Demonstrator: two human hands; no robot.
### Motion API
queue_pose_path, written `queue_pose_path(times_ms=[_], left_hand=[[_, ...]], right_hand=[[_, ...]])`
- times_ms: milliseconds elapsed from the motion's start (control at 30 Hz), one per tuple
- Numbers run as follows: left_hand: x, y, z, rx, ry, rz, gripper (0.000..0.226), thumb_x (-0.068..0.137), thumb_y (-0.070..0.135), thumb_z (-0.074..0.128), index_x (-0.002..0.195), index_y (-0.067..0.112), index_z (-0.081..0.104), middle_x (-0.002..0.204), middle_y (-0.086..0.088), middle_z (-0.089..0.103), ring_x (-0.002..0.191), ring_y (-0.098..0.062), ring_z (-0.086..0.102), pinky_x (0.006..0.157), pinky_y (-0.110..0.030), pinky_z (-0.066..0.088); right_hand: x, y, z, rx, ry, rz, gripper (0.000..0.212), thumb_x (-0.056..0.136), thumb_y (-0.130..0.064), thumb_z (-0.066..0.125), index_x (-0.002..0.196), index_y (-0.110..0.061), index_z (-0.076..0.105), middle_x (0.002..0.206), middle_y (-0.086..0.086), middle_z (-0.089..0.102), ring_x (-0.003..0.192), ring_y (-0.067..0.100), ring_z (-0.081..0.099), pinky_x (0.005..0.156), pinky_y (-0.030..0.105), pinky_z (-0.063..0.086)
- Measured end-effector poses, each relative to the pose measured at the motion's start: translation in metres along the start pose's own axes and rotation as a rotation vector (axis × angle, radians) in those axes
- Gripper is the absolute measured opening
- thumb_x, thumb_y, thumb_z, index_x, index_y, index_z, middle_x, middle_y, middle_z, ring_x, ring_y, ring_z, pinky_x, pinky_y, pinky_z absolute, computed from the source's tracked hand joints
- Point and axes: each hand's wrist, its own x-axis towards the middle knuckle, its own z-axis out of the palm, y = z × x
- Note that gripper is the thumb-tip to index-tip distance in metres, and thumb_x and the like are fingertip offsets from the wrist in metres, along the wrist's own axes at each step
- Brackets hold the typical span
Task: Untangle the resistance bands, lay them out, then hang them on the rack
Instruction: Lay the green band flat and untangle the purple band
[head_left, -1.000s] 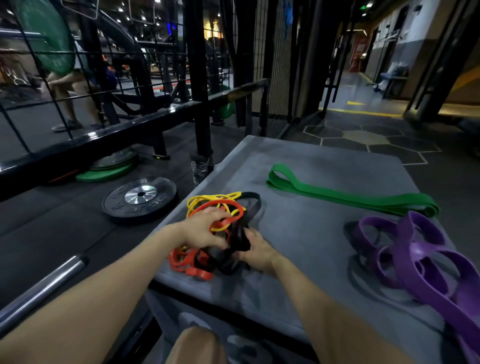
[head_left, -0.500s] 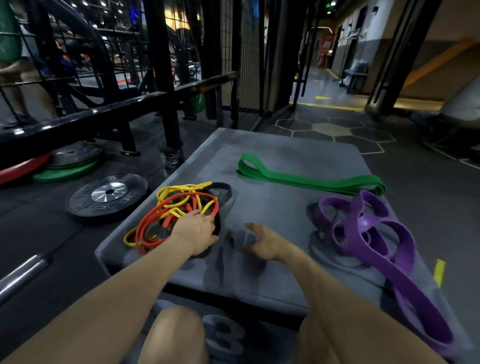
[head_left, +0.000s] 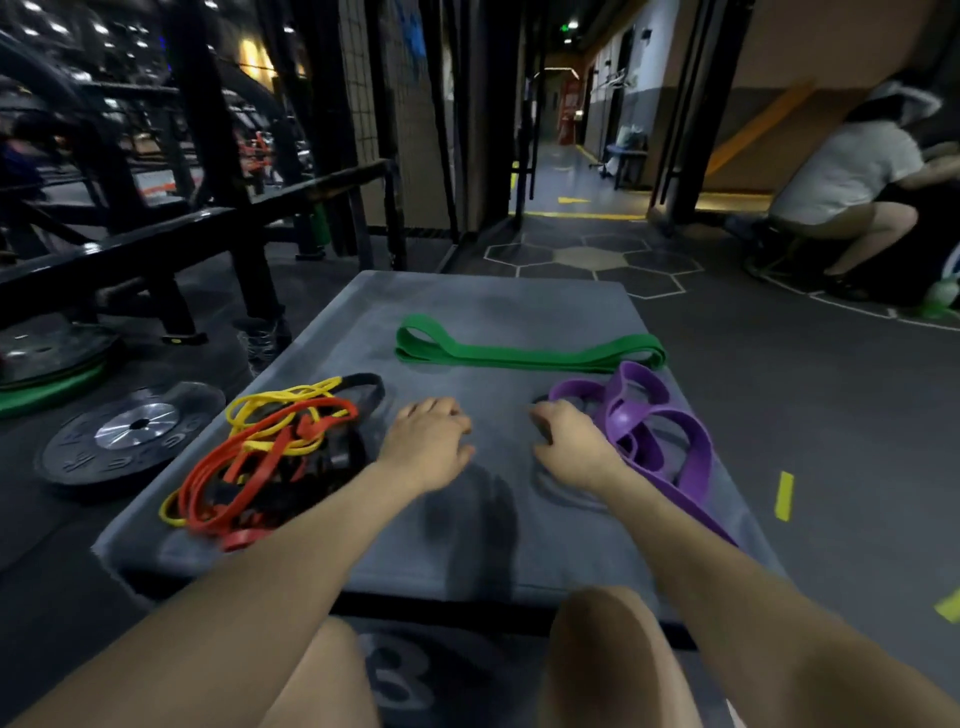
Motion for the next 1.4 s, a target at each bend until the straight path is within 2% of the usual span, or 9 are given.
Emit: queue_pose_path(times_ms=[233, 400, 567, 700, 900, 1033, 1133, 1233, 1400], left_hand=[[0.037, 0.074, 0.023, -0.359, -0.107, -0.067, 0.039, 0.092, 0.036, 0.051, 0.127, 0.019, 0.051, 0.13, -0.007, 0.047, 0.119, -0.027, 0.049, 0.1, -0.038, 0.041], [0.059, 0.109, 0.04, -0.79, -0.092, -0.177, 0.036, 0.093, 0.039, 0.05, 0.108, 0.008, 0.062, 0.108, -0.011, 0.064, 0.102, -0.025, 0.059, 0.086, -0.028, 0.043], [0.082, 0.128, 0.047, -0.961, -0.156, -0.383, 0.037, 0.083, 0.042, 0.065, 0.095, 0.007, 0.062, 0.086, -0.003, 0.057, 0.085, -0.021, 0.055, 0.074, -0.027, 0.039], [0.087, 0.126, 0.048, -1.19, -0.248, -0.489, 0.018, 0.082, 0.024, 0.067, 0.076, 0.008, 0.062, 0.058, -0.002, 0.053, 0.06, -0.018, 0.048, 0.066, -0.028, 0.044], [0.092, 0.095, 0.021, -1.637, 0.11, -0.607, 0.023, 0.087, 0.006, 0.058, 0.066, 0.013, 0.054, 0.049, 0.004, 0.055, 0.046, -0.004, 0.054, 0.051, -0.018, 0.053], [0.085, 0.054, 0.025, -1.467, 0.26, -0.678, 0.019, 0.082, 0.018, 0.063, 0.066, 0.012, 0.056, 0.066, -0.007, 0.058, 0.07, -0.022, 0.059, 0.067, -0.036, 0.058], [0.075, 0.037, 0.035, -1.09, 0.159, -0.732, 0.032, 0.073, 0.035, 0.06, 0.069, 0.003, 0.061, 0.078, -0.021, 0.063, 0.081, -0.031, 0.061, 0.081, -0.048, 0.052], [0.065, 0.04, 0.041, -0.666, -0.01, -0.748, 0.047, 0.084, 0.025, 0.059, 0.12, -0.003, 0.05, 0.128, -0.025, 0.046, 0.12, -0.037, 0.043, 0.1, -0.038, 0.038], [0.075, 0.083, 0.031, -0.55, 0.158, -0.368, 0.045, 0.085, 0.019, 0.061, 0.126, 0.007, 0.047, 0.129, -0.018, 0.039, 0.122, -0.035, 0.039, 0.103, -0.037, 0.033]], right_hand=[[-0.023, 0.07, -0.036, -0.044, 0.181, 0.114, 0.044, 0.083, -0.019, 0.064, 0.124, -0.008, 0.055, 0.121, 0.013, 0.055, 0.114, 0.032, 0.05, 0.096, 0.034, 0.039], [-0.034, 0.096, -0.04, 0.057, 0.1, 0.127, 0.015, 0.084, -0.024, 0.067, 0.091, -0.012, 0.072, 0.091, 0.003, 0.072, 0.079, 0.015, 0.061, 0.074, 0.029, 0.048], [-0.031, 0.094, -0.037, 0.1, 0.006, 0.0, 0.014, 0.086, -0.016, 0.064, 0.094, -0.011, 0.074, 0.095, 0.002, 0.073, 0.078, 0.004, 0.056, 0.068, 0.012, 0.035], [-0.028, 0.103, -0.042, 0.197, -0.001, 0.024, 0.015, 0.084, -0.019, 0.067, 0.095, -0.013, 0.074, 0.094, -0.001, 0.073, 0.08, 0.004, 0.06, 0.078, 0.017, 0.044], [-0.023, 0.12, -0.046, 0.21, 0.136, 0.177, 0.017, 0.089, -0.015, 0.061, 0.101, -0.008, 0.071, 0.098, 0.004, 0.072, 0.086, 0.016, 0.066, 0.083, 0.027, 0.049], [-0.02, 0.129, -0.044, 0.166, 0.244, 0.3, 0.024, 0.085, -0.01, 0.061, 0.108, -0.008, 0.068, 0.107, 0.008, 0.07, 0.099, 0.024, 0.065, 0.091, 0.033, 0.049], [-0.02, 0.135, -0.043, 0.179, 0.29, 0.39, 0.032, 0.085, -0.01, 0.062, 0.117, -0.005, 0.063, 0.116, 0.011, 0.066, 0.109, 0.028, 0.06, 0.095, 0.034, 0.046], [-0.021, 0.144, -0.04, 0.182, 0.31, 0.507, 0.039, 0.084, -0.015, 0.063, 0.121, -0.003, 0.058, 0.12, 0.019, 0.06, 0.111, 0.036, 0.055, 0.094, 0.04, 0.047], [-0.023, 0.157, -0.036, 0.201, 0.319, 0.602, 0.034, 0.083, -0.016, 0.063, 0.11, 0.004, 0.056, 0.118, 0.026, 0.055, 0.11, 0.04, 0.053, 0.089, 0.039, 0.044]])
